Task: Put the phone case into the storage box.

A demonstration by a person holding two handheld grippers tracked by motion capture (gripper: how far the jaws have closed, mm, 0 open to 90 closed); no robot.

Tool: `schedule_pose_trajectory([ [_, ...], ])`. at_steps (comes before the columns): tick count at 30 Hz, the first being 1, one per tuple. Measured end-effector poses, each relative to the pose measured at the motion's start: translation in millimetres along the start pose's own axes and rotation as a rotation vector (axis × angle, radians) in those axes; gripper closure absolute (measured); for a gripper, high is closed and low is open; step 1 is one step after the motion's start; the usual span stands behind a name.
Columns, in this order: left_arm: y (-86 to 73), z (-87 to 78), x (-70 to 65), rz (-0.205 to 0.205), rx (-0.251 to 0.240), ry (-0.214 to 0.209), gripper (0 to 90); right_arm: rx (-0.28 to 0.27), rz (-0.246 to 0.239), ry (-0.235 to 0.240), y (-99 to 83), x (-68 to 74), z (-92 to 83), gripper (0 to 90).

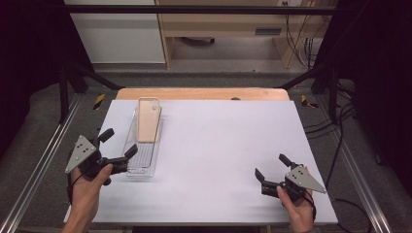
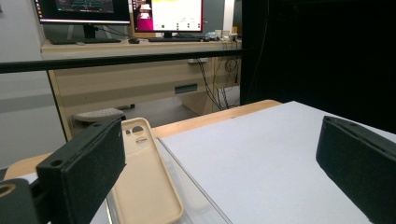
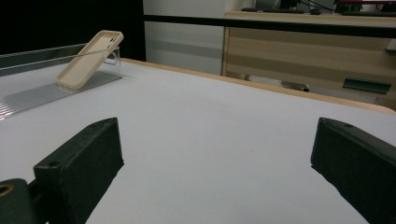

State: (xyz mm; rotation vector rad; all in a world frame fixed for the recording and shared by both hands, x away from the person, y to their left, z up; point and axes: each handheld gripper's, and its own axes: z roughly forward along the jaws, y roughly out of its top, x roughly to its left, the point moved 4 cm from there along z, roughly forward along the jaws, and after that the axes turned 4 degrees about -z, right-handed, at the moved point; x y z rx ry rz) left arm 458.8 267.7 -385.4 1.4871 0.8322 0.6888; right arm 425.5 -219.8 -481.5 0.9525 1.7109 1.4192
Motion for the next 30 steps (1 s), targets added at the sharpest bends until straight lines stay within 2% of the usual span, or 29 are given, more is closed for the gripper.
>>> schedule_pose_trajectory([
  [21, -25.2, -7.6, 9.0, -0.014, 0.017, 0.006, 1.1, 0.002, -0.004, 0.001, -0.3, 0.4, 0.2, 2.3],
  [30, -33.5, -7.4, 8.9, -0.006, 0.029, 0.002, 1.0, 0.004, -0.002, 0.001, -0.6, 0.4, 0.3, 2.3],
])
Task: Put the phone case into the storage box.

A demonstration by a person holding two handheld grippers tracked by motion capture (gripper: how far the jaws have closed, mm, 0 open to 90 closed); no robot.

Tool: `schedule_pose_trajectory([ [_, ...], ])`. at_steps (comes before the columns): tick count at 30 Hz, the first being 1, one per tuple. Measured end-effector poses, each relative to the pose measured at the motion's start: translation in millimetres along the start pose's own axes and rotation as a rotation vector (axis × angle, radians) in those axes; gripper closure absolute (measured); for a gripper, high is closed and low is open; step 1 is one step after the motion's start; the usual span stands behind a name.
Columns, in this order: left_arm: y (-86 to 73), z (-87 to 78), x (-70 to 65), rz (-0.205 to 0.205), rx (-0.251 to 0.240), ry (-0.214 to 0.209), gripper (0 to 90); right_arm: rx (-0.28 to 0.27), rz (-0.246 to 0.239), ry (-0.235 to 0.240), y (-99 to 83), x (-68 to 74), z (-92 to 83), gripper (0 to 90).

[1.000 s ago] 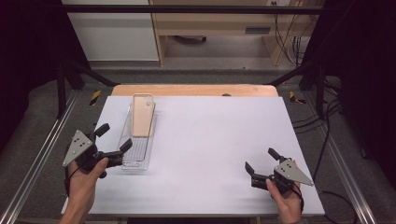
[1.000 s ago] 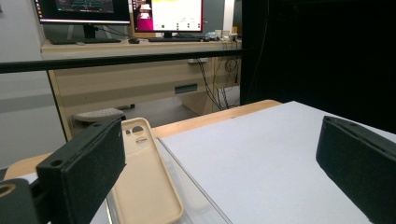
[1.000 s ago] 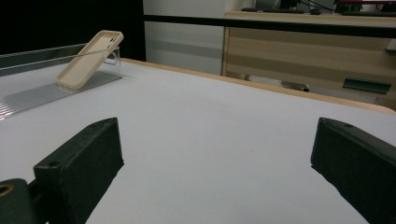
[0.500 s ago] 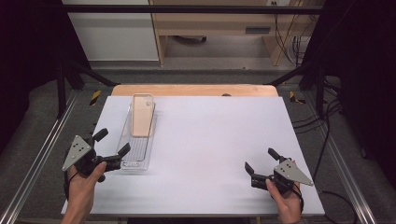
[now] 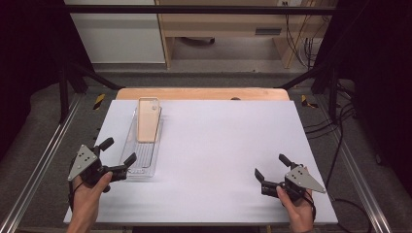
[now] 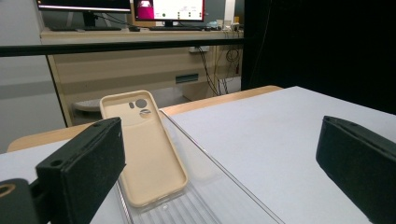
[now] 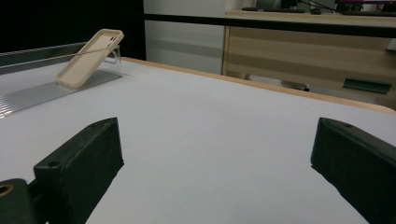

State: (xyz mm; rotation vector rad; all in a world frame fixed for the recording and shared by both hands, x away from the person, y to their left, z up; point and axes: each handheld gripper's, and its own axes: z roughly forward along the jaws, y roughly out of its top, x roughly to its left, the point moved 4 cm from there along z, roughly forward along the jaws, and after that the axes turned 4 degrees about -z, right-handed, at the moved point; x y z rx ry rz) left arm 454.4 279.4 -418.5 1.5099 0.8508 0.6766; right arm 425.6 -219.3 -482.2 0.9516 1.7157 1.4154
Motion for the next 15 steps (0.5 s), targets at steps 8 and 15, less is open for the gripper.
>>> schedule_pose_trajectory([
  [8, -5.8, -1.7, 1.5, 0.005, -0.002, 0.0, 1.0, 0.0, -0.002, 0.001, 0.0, 0.2, 0.2, 2.3],
  [15, -10.8, -3.1, 2.5, 0.002, -0.001, 0.003, 1.0, 0.0, -0.003, 0.0, -0.2, -0.1, 0.2, 2.3],
])
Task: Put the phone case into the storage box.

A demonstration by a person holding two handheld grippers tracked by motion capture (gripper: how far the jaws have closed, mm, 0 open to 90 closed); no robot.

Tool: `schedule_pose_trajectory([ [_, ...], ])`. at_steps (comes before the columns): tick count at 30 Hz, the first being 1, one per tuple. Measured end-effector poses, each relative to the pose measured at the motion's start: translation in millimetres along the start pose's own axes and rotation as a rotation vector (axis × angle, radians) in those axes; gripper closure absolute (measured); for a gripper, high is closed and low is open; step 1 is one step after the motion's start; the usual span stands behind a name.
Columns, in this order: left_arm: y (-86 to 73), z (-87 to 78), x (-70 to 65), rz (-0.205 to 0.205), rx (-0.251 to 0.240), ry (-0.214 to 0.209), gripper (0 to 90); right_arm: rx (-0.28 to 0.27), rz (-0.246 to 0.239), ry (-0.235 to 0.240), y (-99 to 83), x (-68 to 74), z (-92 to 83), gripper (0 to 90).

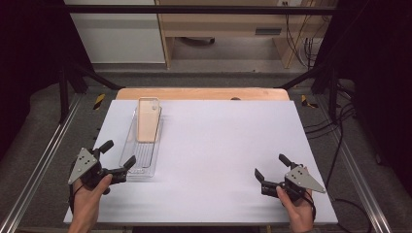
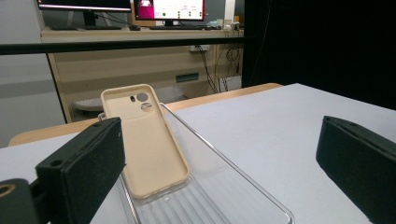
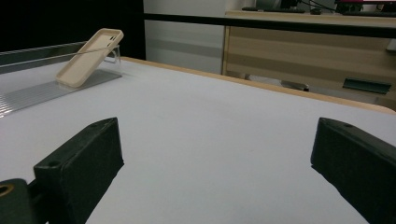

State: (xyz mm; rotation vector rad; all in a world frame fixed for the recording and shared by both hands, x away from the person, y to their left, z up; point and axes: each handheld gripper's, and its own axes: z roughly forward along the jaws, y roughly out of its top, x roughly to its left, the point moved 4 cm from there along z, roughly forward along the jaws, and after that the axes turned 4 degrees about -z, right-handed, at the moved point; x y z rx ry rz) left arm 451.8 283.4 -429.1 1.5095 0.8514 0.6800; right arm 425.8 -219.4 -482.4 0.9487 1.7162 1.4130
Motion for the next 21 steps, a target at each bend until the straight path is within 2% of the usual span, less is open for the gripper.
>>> schedule_pose_trajectory([
  [21, -17.1, -2.2, 3.7, 0.005, -0.002, 0.018, 1.0, 0.0, -0.029, -0.009, -1.5, -2.0, 0.3, 2.3],
])
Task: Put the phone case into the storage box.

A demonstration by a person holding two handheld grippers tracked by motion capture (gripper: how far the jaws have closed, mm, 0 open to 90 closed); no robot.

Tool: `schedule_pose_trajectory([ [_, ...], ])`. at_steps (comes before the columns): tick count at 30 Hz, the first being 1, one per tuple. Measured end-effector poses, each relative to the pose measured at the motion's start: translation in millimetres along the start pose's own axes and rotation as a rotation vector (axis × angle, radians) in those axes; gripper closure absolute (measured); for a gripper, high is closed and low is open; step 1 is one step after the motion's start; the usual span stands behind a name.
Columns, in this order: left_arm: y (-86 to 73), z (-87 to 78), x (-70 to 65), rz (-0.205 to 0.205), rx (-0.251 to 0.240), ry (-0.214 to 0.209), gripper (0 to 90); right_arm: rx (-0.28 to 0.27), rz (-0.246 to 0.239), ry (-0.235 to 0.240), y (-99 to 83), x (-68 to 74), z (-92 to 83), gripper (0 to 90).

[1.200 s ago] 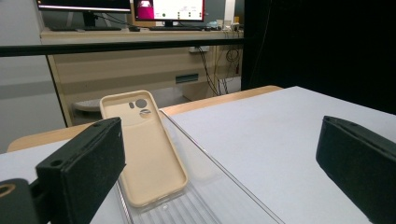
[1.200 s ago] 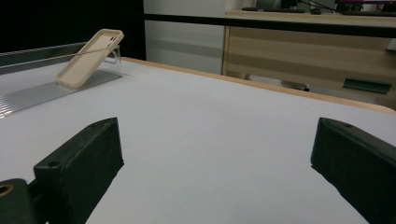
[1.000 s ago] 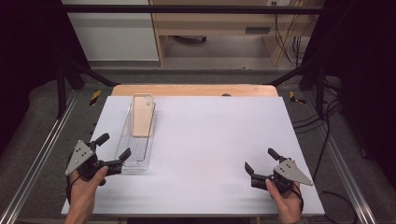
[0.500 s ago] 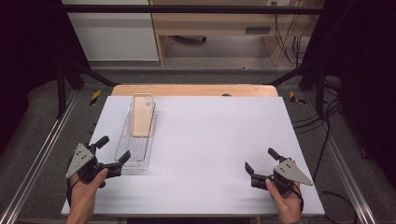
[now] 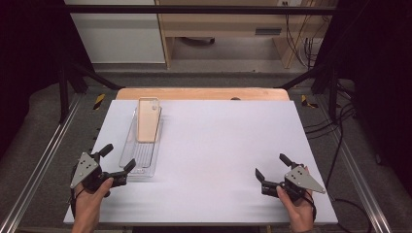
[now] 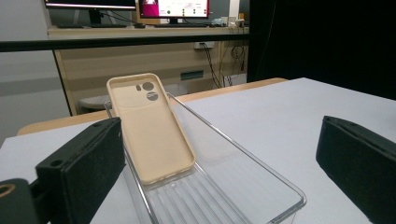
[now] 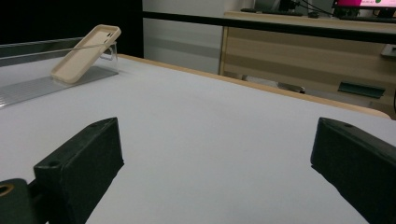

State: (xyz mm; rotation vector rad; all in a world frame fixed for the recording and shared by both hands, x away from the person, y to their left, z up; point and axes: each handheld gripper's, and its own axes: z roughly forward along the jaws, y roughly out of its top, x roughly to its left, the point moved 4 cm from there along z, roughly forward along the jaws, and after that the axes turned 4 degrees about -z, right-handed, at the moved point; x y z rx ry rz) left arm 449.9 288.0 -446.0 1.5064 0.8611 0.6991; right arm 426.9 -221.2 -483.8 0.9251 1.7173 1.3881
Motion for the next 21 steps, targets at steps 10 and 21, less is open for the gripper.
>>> schedule_pose_trajectory([
  [10, -6.0, -2.5, 2.2, 0.02, -0.002, 0.009, 1.0, -0.011, -0.036, -0.024, -2.6, -6.6, 0.5, 2.3],
  [21, -10.7, -6.1, -0.3, 0.019, -0.021, 0.018, 1.0, 0.009, -0.042, -0.055, -7.4, -16.3, 5.5, 2.4],
])
